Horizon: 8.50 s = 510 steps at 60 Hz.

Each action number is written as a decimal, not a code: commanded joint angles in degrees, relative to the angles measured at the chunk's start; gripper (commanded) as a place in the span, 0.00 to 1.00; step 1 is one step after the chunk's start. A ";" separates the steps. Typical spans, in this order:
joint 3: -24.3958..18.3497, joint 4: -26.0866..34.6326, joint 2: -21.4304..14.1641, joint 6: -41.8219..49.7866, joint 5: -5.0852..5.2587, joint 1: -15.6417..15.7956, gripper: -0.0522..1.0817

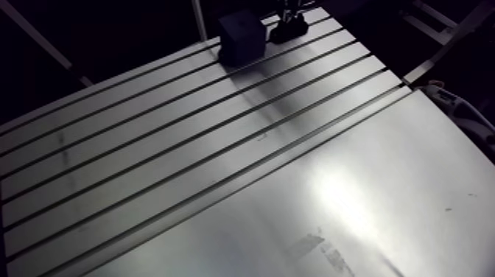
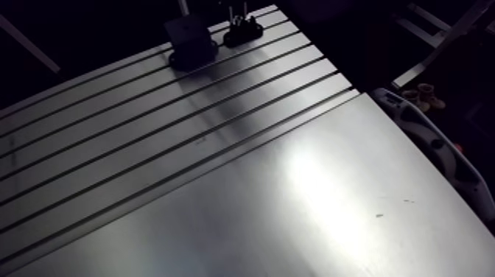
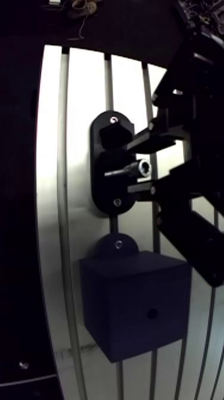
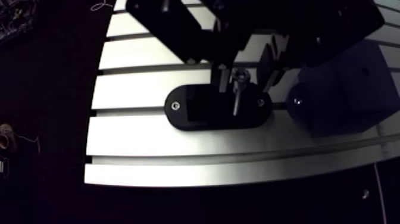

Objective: Pick up the M10 bolt and insert it into the hole until fully seated.

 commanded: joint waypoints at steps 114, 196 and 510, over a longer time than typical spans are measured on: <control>-1.60 0.27 -0.83 0.01 0.01 -0.09 0.75; -22.34 33.57 0.51 6.07 -0.40 5.44 1.00; -23.14 36.23 5.67 9.06 -4.99 10.64 0.99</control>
